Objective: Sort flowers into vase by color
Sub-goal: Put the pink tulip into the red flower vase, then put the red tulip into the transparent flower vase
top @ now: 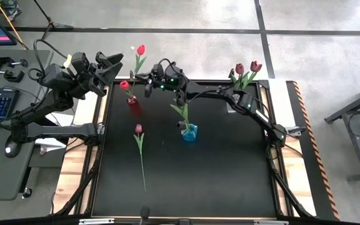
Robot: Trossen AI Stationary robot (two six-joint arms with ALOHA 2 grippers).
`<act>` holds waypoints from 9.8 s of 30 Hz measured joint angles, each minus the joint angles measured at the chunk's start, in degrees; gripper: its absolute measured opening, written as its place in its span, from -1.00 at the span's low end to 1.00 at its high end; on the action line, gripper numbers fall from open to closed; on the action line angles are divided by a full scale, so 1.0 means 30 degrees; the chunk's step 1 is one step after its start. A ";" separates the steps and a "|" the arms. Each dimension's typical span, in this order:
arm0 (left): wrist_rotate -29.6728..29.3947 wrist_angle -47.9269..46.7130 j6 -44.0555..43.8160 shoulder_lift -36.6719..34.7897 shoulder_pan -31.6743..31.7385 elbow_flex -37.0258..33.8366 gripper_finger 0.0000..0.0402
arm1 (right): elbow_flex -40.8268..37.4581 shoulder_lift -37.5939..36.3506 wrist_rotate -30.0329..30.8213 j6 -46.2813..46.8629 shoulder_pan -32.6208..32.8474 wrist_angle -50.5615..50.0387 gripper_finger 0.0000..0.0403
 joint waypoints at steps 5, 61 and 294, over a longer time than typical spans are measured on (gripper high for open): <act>0.0000 0.0000 0.0119 0.0000 0.0000 0.0000 0.15 | 0.0000 -0.0004 -0.0699 -0.0503 0.0194 -0.0021 -0.98; -0.1567 -0.3833 0.0312 0.0350 -0.0007 0.0004 0.15 | 0.3206 -0.0036 -0.2244 -0.1323 0.0879 -0.4869 0.20; -1.9944 -2.3274 -1.3310 0.1894 -2.2265 0.2091 -1.00 | 0.3169 0.3162 1.4261 1.1501 1.1108 -1.3695 0.20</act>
